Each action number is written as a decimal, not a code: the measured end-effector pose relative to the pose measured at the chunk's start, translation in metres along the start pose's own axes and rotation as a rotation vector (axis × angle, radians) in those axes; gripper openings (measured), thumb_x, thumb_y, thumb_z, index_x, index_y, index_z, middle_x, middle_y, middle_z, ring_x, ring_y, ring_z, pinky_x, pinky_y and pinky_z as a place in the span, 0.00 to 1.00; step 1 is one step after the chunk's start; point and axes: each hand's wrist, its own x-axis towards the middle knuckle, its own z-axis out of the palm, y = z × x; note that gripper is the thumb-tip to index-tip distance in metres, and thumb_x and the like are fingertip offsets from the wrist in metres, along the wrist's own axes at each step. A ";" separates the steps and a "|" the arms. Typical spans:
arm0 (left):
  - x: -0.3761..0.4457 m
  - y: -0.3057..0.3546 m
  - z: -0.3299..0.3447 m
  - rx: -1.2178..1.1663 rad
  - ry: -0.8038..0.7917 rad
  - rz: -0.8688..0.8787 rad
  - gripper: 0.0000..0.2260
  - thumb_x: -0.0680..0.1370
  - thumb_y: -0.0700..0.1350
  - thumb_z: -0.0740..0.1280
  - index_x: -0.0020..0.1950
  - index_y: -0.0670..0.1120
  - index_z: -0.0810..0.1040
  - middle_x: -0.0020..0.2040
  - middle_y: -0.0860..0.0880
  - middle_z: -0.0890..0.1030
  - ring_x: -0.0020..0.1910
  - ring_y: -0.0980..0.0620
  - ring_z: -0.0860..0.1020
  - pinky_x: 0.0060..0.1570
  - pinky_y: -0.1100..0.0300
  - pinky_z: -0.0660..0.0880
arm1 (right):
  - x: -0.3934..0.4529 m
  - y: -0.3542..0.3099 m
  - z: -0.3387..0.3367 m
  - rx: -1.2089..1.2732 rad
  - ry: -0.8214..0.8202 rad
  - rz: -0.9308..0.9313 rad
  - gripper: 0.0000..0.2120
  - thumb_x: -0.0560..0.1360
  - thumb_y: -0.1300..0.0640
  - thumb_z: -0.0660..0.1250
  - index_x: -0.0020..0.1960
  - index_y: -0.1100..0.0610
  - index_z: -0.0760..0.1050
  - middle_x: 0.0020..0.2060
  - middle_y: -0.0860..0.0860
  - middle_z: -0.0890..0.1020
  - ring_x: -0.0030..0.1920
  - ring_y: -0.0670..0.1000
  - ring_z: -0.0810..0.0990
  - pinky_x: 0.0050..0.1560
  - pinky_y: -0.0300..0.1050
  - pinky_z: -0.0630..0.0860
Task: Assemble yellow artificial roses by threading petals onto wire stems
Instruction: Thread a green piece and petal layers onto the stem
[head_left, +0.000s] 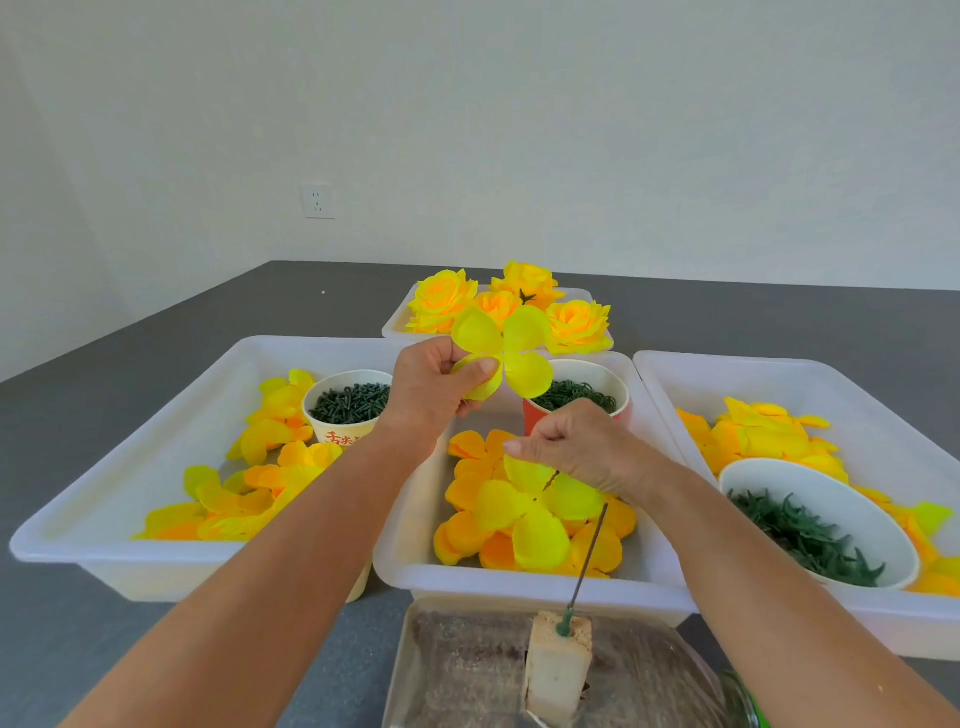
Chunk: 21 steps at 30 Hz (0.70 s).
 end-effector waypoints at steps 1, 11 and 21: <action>0.000 0.000 0.000 0.022 0.006 0.014 0.06 0.75 0.36 0.68 0.39 0.37 0.74 0.30 0.44 0.75 0.21 0.59 0.69 0.22 0.66 0.68 | 0.000 0.001 0.000 -0.036 -0.047 0.037 0.23 0.74 0.52 0.69 0.25 0.57 0.65 0.20 0.45 0.65 0.22 0.37 0.72 0.27 0.27 0.64; -0.007 -0.002 0.004 0.524 -0.144 0.340 0.11 0.67 0.32 0.74 0.33 0.47 0.78 0.30 0.55 0.77 0.30 0.62 0.73 0.31 0.73 0.67 | 0.000 -0.011 -0.016 0.572 0.251 0.418 0.17 0.79 0.46 0.58 0.50 0.58 0.79 0.37 0.54 0.84 0.33 0.49 0.80 0.30 0.39 0.76; -0.007 -0.003 0.008 0.468 -0.213 0.318 0.09 0.70 0.32 0.72 0.50 0.38 0.81 0.43 0.46 0.82 0.38 0.57 0.77 0.38 0.75 0.72 | -0.003 -0.012 -0.014 0.650 0.292 0.294 0.10 0.68 0.67 0.73 0.48 0.58 0.78 0.41 0.54 0.82 0.40 0.51 0.80 0.42 0.44 0.78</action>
